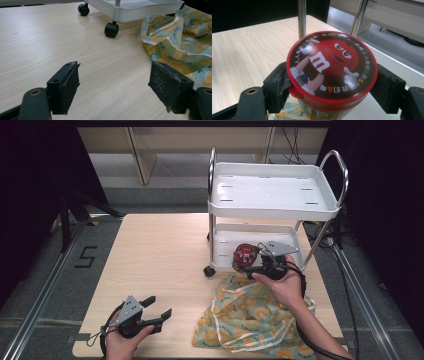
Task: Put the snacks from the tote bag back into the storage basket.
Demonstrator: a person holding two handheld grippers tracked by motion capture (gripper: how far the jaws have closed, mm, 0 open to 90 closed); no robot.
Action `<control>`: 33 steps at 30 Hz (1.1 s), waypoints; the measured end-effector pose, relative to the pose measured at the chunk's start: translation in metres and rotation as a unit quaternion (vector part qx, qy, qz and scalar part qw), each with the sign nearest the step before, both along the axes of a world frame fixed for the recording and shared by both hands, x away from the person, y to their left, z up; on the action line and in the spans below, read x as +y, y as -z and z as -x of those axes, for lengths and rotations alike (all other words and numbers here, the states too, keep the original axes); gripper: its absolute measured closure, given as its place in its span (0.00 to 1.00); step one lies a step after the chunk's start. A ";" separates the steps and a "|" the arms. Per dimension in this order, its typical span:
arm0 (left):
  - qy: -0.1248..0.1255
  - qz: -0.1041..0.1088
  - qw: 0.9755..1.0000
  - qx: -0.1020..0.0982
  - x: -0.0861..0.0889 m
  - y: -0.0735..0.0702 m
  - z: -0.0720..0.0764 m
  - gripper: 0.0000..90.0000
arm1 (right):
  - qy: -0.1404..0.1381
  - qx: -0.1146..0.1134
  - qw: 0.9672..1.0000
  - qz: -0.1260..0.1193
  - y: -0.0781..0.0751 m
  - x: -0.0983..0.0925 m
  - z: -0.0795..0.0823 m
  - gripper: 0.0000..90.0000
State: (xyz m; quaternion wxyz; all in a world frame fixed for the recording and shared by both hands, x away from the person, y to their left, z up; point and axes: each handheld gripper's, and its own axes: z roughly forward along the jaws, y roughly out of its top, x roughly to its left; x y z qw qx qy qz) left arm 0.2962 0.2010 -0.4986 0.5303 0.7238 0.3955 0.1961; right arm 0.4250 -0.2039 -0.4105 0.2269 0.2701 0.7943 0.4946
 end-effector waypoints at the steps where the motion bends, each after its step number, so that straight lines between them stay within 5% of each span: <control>1: 0.000 0.000 1.000 0.000 0.000 0.000 0.000 0.26 | 0.000 0.003 1.000 -0.003 0.000 0.001 0.000 0.29; 2: 0.000 0.000 1.000 0.000 0.000 0.000 0.000 0.26 | 0.004 0.021 1.000 -0.006 0.000 0.002 0.002 0.29; 6: 0.000 0.000 1.000 0.000 0.000 0.000 0.000 0.26 | 0.000 0.002 1.000 -0.001 0.000 0.002 -0.002 0.29; 33: 0.001 0.000 1.000 0.000 0.000 0.000 0.000 0.26 | -0.002 0.015 1.000 0.000 -0.004 0.009 -0.008 0.29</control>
